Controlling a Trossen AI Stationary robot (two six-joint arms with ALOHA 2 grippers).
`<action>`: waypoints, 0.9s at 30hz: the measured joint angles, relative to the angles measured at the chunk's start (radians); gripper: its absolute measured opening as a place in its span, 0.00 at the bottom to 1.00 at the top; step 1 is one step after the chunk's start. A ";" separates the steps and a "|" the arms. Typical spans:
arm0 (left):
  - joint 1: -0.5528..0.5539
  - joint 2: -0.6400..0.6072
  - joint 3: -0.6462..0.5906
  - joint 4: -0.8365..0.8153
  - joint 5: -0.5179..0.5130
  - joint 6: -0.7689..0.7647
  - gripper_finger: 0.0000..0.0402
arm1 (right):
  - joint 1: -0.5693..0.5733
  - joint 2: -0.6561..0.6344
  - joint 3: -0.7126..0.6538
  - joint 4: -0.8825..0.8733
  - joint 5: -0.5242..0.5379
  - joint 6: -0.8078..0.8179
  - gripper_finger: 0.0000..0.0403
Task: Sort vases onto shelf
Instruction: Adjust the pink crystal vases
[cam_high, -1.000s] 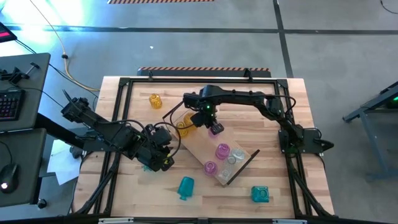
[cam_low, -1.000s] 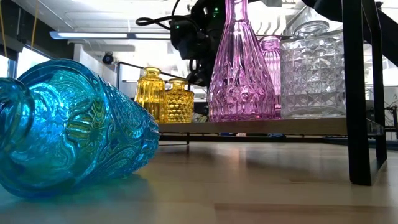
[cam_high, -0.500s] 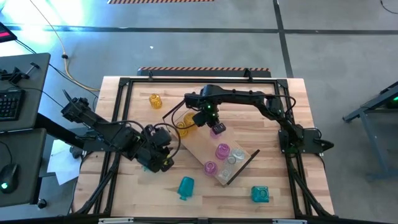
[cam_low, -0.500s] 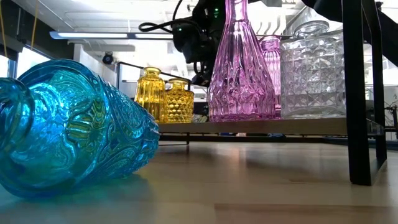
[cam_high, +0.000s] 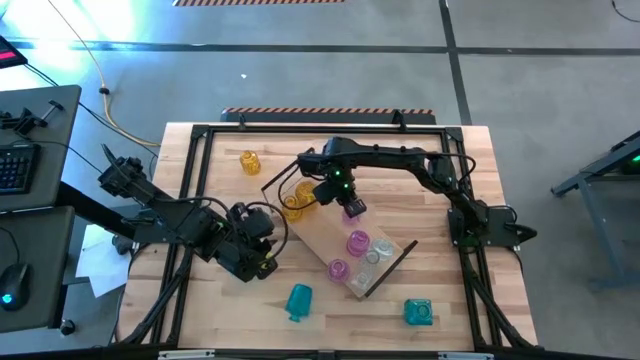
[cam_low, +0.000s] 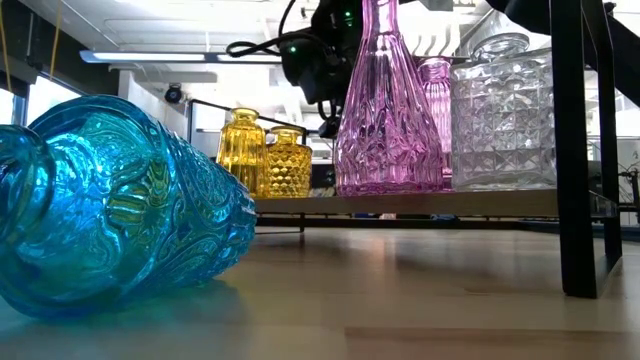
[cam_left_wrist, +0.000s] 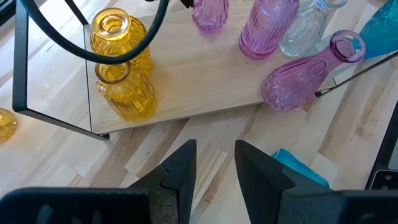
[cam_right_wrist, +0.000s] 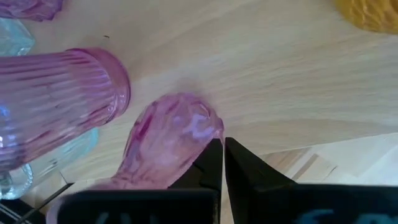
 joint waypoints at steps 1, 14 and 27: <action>-0.002 0.000 0.000 0.000 -0.002 0.000 0.26 | 0.003 0.000 0.000 0.001 0.000 0.003 0.00; -0.022 0.000 0.000 0.000 -0.011 -0.007 0.26 | 0.016 0.000 0.000 -0.010 0.016 0.039 0.00; -0.048 0.000 0.000 -0.001 -0.028 -0.025 0.26 | 0.016 0.000 0.000 -0.010 0.017 0.084 0.00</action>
